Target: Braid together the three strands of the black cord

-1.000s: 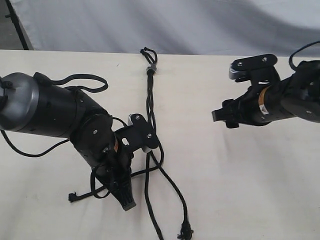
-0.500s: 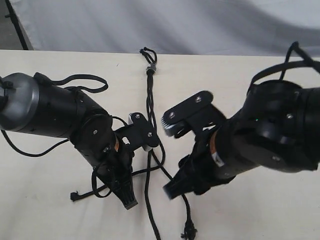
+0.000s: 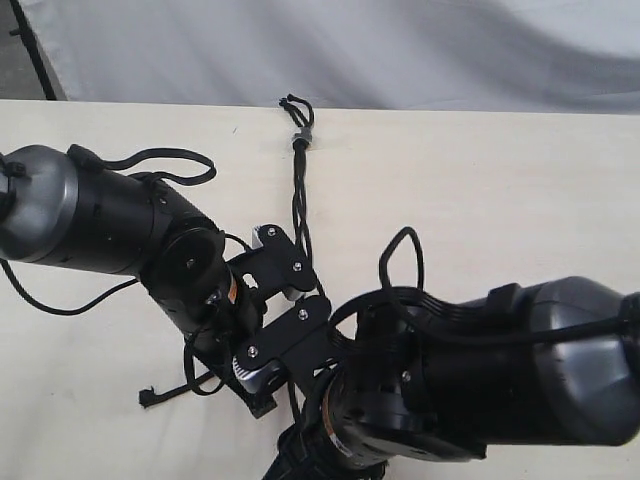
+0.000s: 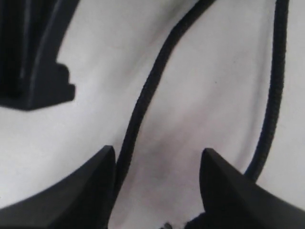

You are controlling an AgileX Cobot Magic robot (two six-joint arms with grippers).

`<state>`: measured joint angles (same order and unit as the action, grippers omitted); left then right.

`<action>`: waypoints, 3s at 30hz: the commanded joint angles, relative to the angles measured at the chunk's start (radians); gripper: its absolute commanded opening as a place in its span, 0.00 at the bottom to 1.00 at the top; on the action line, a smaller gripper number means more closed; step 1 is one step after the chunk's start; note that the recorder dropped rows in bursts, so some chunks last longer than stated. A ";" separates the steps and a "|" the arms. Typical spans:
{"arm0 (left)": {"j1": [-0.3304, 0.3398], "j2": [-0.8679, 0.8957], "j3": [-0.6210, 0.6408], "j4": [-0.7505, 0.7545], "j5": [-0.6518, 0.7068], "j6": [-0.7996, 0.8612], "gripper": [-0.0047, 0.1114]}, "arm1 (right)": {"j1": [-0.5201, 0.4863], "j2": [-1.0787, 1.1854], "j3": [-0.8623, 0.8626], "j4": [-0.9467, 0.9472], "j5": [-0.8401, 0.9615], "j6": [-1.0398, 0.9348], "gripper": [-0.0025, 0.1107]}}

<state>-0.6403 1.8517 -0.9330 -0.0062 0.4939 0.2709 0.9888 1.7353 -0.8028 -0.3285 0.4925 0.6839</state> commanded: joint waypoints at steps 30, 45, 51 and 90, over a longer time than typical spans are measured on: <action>0.002 0.010 0.017 -0.009 0.002 -0.084 0.05 | 0.025 -0.166 0.044 -0.434 0.025 -0.133 0.02; 0.002 0.010 0.017 -0.009 0.006 -0.084 0.05 | -0.106 0.006 0.120 -0.588 0.028 -0.039 0.02; 0.002 0.010 0.017 -0.009 0.011 -0.084 0.05 | -0.111 0.025 0.143 -0.546 -0.095 -0.028 0.02; 0.002 -0.790 0.203 -0.024 -0.026 -0.228 0.32 | 0.039 -0.078 0.211 -0.418 -0.235 0.107 0.12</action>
<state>-0.6378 1.1474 -0.7665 -0.0267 0.4858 0.0529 1.0247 1.6653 -0.5935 -0.7394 0.2475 0.7313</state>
